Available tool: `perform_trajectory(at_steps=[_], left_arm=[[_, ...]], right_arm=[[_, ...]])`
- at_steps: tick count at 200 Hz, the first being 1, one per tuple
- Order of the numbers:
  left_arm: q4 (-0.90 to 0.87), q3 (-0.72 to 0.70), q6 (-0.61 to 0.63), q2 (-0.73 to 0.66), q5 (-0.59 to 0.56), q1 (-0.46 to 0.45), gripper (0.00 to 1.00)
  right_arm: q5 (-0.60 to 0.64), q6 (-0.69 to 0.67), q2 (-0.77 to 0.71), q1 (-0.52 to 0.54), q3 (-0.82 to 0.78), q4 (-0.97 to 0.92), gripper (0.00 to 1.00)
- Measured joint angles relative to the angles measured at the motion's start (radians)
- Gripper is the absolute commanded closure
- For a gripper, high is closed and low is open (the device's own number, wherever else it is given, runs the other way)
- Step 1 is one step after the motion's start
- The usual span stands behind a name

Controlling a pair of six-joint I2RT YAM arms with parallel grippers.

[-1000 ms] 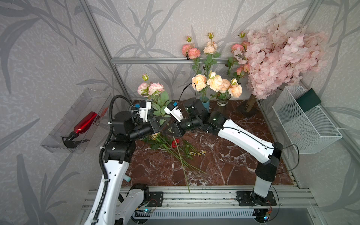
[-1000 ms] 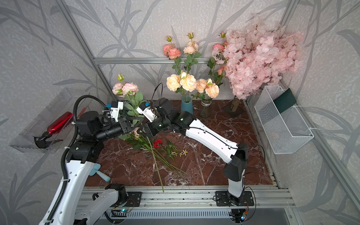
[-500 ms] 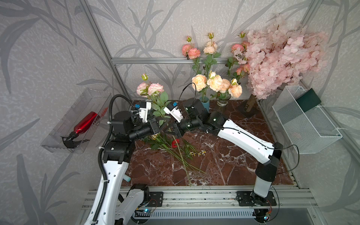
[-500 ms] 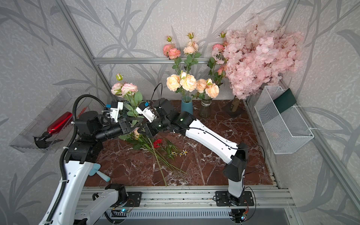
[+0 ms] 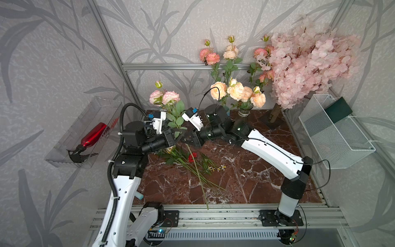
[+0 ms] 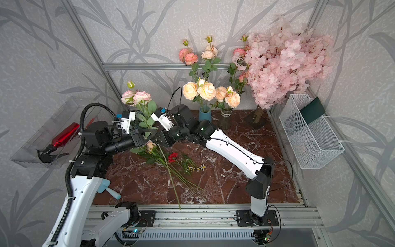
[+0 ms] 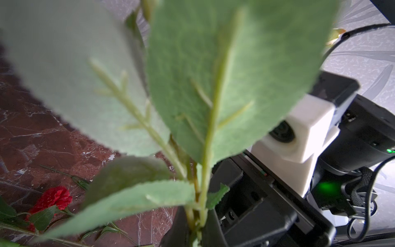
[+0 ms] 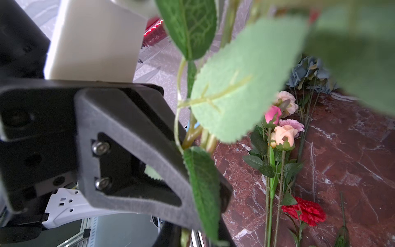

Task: Place the pink flowers into the vase
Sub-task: Pick up the flower at the center of the board.

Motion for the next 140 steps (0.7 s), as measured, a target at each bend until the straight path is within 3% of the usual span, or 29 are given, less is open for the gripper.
perform_trajectory(at_steps=[32, 50, 57, 61, 75, 83, 98, 140], left_arm=[[0.002, 0.0, 0.003, 0.003, -0.009, 0.0, 1.0], [0.001, 0.0, 0.005, 0.003, -0.014, 0.0, 1.0], [0.0, 0.0, 0.005, 0.003, -0.016, 0.0, 0.91], [0.0, 0.001, 0.006, 0.003, -0.018, 0.0, 0.81], [-0.01, 0.011, 0.008, 0.003, -0.024, 0.0, 0.28], [-0.023, 0.02, 0.008, 0.001, -0.034, 0.0, 0.13], [-0.05, 0.037, 0.012, -0.007, -0.07, 0.0, 0.01], [-0.145, 0.058, 0.035, -0.076, -0.233, 0.0, 0.01]], right_arm=[[-0.011, 0.024, -0.001, -0.003, -0.007, 0.016, 1.0], [-0.018, 0.037, -0.002, -0.006, -0.018, 0.033, 1.0], [-0.019, 0.04, -0.002, -0.006, -0.018, 0.037, 1.0], [-0.019, 0.041, -0.002, -0.006, -0.018, 0.037, 1.0], [-0.016, 0.04, -0.002, -0.006, -0.018, 0.042, 1.0], [-0.01, 0.038, -0.002, -0.007, -0.018, 0.046, 1.0], [0.011, 0.032, -0.002, -0.012, -0.017, 0.049, 1.0], [0.119, -0.025, 0.001, -0.013, 0.089, 0.024, 1.0]])
